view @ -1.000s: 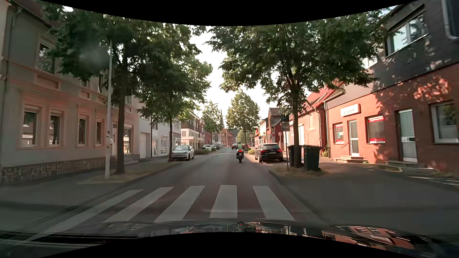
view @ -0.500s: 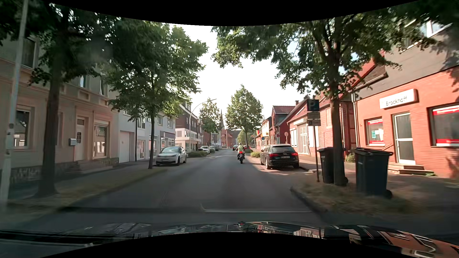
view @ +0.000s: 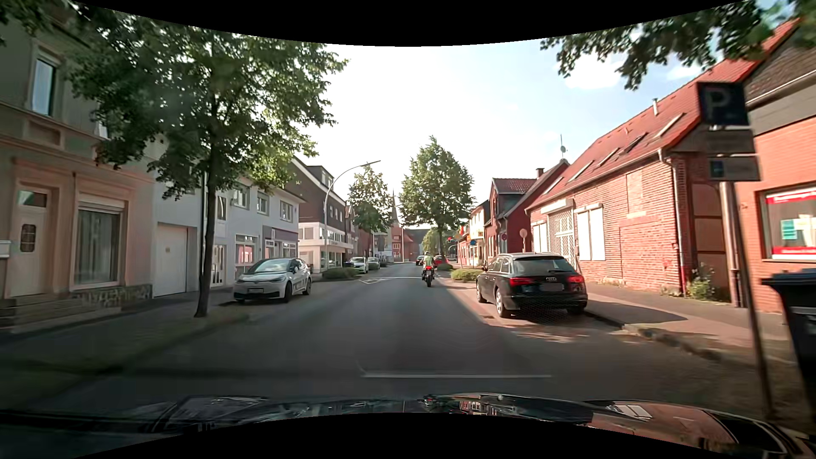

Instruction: Follow the waypoints while adhering to traffic rules and regulations

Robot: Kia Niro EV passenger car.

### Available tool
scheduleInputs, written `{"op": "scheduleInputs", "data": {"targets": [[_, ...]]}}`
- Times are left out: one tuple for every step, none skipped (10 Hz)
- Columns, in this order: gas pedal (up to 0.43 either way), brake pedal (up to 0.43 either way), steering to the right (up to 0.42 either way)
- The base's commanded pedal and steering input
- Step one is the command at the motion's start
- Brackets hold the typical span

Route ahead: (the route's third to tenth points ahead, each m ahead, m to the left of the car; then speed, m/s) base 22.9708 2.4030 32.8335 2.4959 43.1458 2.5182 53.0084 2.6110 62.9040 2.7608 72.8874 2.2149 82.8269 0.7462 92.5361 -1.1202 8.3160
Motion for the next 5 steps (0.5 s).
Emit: {"op": "scheduleInputs", "data": {"targets": [[0.157,0.0,-0.003],[0.157,0.0,-0.003],[0.157,0.0,-0.003],[0.157,0.0,-0.003],[0.157,0.0,-0.003]]}}
